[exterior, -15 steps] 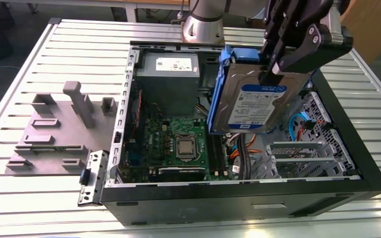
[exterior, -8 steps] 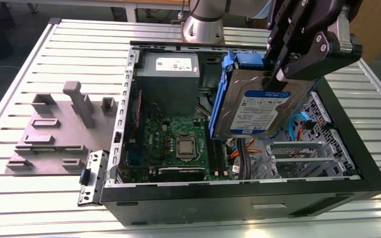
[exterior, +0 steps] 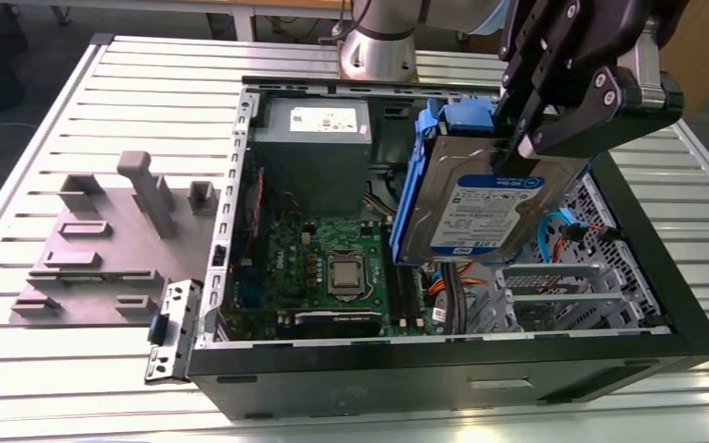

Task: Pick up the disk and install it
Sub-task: 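Pick up the disk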

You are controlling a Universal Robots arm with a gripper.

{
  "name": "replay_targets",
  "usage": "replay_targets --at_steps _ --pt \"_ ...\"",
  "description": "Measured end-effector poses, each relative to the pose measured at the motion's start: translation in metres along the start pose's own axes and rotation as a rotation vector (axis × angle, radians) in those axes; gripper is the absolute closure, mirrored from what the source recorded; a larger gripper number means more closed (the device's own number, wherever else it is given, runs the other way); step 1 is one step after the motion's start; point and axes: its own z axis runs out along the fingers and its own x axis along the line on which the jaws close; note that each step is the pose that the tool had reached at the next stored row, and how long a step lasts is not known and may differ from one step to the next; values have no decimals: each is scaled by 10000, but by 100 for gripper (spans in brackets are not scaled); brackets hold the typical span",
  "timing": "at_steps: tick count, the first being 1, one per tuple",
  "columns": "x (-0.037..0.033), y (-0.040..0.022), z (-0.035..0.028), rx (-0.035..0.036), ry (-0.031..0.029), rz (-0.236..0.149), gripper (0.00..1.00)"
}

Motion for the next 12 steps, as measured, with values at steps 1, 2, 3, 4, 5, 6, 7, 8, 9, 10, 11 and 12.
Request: replay_targets --at_steps 1,2,3,4,5,6,7,8,9,10,11,12 --pt "5 0 0 0 0 0 65" --pt "5 0 0 0 0 1 65" --pt "5 0 0 0 0 0 65" --pt "5 0 0 0 1 0 65" --pt "6 0 0 0 1 0 65" --pt "6 0 0 0 0 0 65" --pt "6 0 0 0 0 0 65" --pt "7 0 0 0 0 0 65" --pt "7 0 0 0 0 0 65" --pt "7 0 0 0 0 1 65" --pt "7 -5 -1 0 1 -1 65" --pt "6 -15 -1 0 0 -2 65"
